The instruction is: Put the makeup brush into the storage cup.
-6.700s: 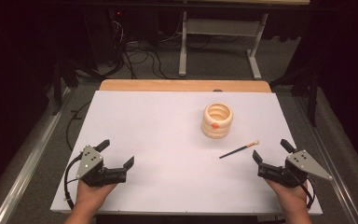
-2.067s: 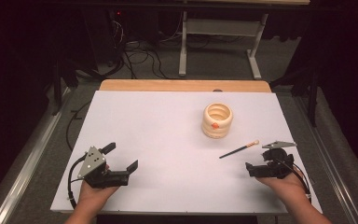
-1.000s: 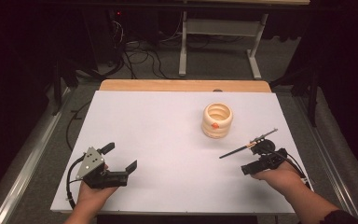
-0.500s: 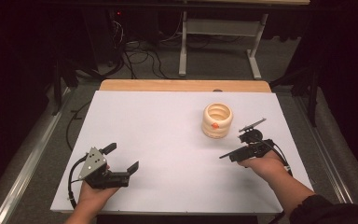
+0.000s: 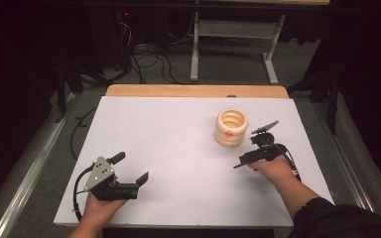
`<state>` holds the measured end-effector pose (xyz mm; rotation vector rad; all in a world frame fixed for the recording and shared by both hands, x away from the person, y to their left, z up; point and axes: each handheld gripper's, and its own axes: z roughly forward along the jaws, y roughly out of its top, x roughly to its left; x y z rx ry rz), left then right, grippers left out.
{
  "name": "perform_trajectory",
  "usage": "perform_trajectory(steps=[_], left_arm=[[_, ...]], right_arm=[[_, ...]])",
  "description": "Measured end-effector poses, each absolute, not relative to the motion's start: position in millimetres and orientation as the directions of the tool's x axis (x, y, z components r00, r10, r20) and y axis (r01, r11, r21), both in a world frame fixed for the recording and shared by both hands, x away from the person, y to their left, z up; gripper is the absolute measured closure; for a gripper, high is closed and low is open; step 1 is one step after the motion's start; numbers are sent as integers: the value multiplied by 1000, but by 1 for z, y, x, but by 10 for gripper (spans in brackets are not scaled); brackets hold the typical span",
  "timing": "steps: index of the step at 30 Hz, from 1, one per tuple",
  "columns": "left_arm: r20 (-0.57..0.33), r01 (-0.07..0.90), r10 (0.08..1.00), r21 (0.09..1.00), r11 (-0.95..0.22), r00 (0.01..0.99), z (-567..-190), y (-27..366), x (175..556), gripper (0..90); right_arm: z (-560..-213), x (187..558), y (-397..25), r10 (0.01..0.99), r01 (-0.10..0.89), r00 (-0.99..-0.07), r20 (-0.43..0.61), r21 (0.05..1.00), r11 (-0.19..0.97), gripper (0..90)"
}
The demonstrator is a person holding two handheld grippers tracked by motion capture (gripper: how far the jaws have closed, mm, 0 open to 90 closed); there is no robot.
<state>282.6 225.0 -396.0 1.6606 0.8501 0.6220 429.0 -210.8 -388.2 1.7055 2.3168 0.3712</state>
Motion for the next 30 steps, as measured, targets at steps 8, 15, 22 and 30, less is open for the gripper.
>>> perform_trajectory(steps=[8,15,22,30], left_arm=[[-30,211,801,970,-121,598,-395,227,283,6],[-24,211,796,969,-131,605,-396,225,283,6],[-26,210,797,969,-128,603,-396,226,283,6],[-24,209,797,969,-129,604,-395,226,283,6]], right_arm=[[-391,433,-208,963,905,-268,-28,334,261,9],[-396,435,-209,970,912,-244,-23,336,237,16],[-399,436,-208,970,914,-244,-22,330,237,40],[-400,437,-208,969,914,-245,-24,329,239,89]])
